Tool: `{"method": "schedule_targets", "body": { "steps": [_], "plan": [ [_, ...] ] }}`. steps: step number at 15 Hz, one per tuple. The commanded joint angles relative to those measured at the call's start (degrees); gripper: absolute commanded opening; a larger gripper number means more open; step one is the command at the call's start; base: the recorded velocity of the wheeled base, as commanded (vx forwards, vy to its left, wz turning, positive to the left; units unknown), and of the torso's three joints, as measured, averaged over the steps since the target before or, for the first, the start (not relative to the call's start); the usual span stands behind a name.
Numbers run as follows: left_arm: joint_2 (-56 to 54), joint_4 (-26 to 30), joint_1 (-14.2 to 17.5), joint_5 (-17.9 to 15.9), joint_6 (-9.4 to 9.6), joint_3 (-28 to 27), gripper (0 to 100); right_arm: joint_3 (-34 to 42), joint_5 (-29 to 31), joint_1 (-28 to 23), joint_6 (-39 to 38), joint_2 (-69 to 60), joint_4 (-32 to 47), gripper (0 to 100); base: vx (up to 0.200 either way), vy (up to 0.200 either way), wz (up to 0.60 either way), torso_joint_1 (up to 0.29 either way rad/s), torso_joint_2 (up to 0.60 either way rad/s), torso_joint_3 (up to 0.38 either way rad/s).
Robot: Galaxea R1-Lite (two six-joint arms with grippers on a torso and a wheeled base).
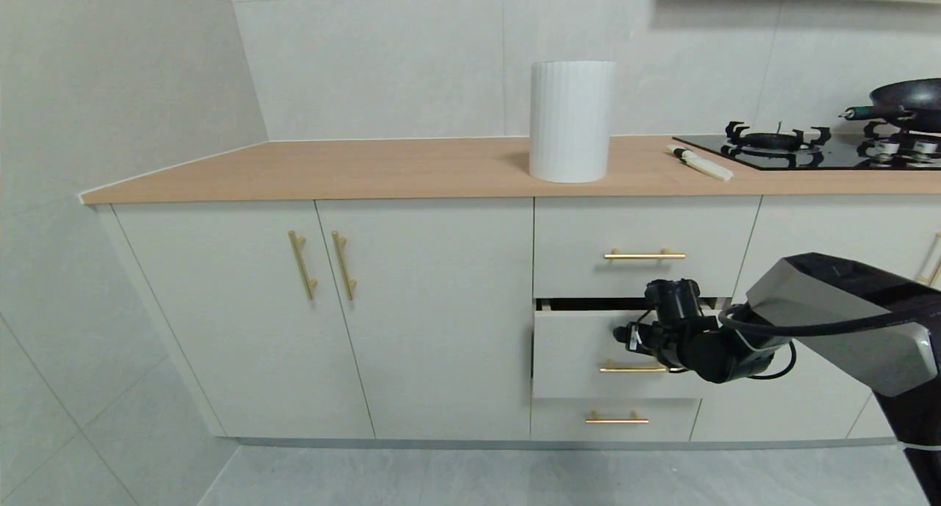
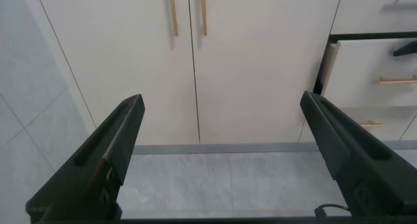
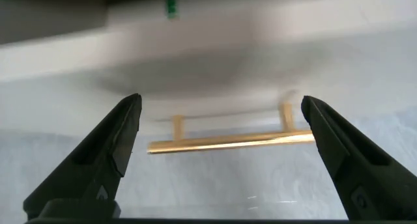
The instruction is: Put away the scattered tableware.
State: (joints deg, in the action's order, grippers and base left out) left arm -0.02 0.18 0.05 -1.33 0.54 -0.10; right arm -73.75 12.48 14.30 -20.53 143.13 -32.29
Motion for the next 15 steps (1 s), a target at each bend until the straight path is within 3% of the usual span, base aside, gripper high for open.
{"method": "schedule_targets", "body": {
  "steps": [1,6,15],
  "plan": [
    [0.02,-0.01,0.04,0.01,-0.01,0.01,100,-1.66,0.17,-0.15,-1.18,2.42,-0.84,100,0.000,0.000,0.00,0.000,0.00,0.000],
    [0.02,-0.01,0.04,0.01,-0.01,0.01,100,-10.27,2.28,-1.20,-6.81,7.08,-0.93,100,0.000,0.000,0.00,0.000,0.00,0.000],
    [0.02,-0.01,0.04,0.01,-0.01,0.01,100,-14.66,3.43,-2.79,-8.39,9.27,-0.93,100,0.000,0.000,0.00,0.000,0.00,0.000]
  ]
}}
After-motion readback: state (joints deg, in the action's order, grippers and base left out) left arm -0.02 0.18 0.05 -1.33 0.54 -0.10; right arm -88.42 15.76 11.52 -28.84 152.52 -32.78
